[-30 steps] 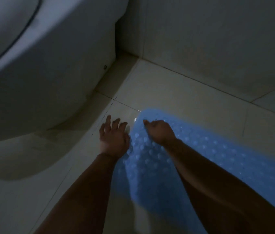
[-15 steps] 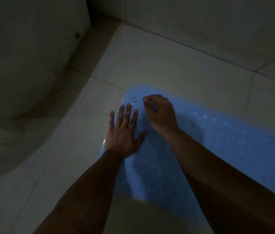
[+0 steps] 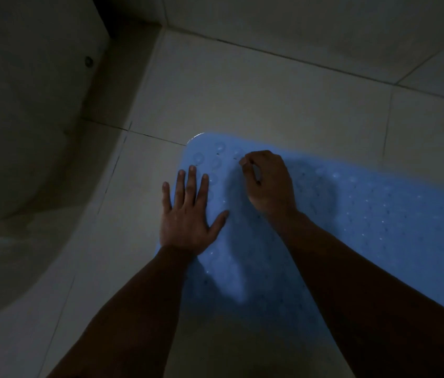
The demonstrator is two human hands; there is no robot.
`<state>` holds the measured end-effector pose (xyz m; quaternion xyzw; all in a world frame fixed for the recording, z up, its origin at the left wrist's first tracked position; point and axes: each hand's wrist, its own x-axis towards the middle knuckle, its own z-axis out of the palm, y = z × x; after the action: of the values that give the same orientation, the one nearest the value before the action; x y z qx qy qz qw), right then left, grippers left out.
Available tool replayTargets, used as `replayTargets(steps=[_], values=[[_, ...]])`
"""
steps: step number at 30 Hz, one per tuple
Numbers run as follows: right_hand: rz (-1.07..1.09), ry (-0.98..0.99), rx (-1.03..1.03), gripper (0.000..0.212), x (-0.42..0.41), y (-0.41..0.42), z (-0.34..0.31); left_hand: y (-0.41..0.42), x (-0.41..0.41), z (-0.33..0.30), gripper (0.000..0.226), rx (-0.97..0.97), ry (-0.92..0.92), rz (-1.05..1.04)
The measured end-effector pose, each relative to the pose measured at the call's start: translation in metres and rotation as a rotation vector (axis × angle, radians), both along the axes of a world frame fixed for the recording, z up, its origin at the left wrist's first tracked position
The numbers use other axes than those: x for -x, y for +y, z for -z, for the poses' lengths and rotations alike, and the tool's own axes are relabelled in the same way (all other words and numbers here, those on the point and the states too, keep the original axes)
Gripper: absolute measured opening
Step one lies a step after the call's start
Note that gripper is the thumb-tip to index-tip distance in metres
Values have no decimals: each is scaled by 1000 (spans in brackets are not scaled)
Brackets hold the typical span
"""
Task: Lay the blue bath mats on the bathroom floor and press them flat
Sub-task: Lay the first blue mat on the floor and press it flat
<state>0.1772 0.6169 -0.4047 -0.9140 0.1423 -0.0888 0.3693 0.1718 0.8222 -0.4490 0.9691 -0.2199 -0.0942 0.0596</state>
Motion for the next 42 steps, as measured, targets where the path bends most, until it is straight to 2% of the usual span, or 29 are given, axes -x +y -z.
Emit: replayTargets(steps=[3, 5, 7, 9, 12, 16, 22, 25, 33, 37, 42], values=[[25, 17, 13, 30, 13, -5, -8, -1, -1, -5, 112, 1, 58, 9], [31, 45, -3, 32, 19, -6, -19, -2, -10, -10, 120, -26, 202, 17], [39, 65, -11, 35, 26, -7, -37, -5, -24, -30, 121, -72, 430, 34], [53, 66, -20, 35, 31, -8, -55, -4, -30, -53, 115, -53, 506, 29], [56, 43, 0, 33, 34, -2, -75, 7, -10, -73, 98, 0, 364, 38], [28, 44, 5, 31, 36, 7, -79, 22, 32, -52, 88, -61, 292, 176], [-4, 50, -37, 35, 44, 12, -49, 24, 58, -18, 102, 0, 48, 168], [6, 62, -41, 36, 48, 18, -30, 24, 61, -11, 99, 22, -30, 153], [8, 39, -65, 33, 39, 23, -6, 26, 62, -5, 86, 43, -48, 144], [22, -1, 55, 32, 36, 24, 0, 25, 60, -3, 85, 27, -34, 133], [61, 117, 182, 34, 43, 35, -16, 24, 58, -4, 92, 26, 9, 131]])
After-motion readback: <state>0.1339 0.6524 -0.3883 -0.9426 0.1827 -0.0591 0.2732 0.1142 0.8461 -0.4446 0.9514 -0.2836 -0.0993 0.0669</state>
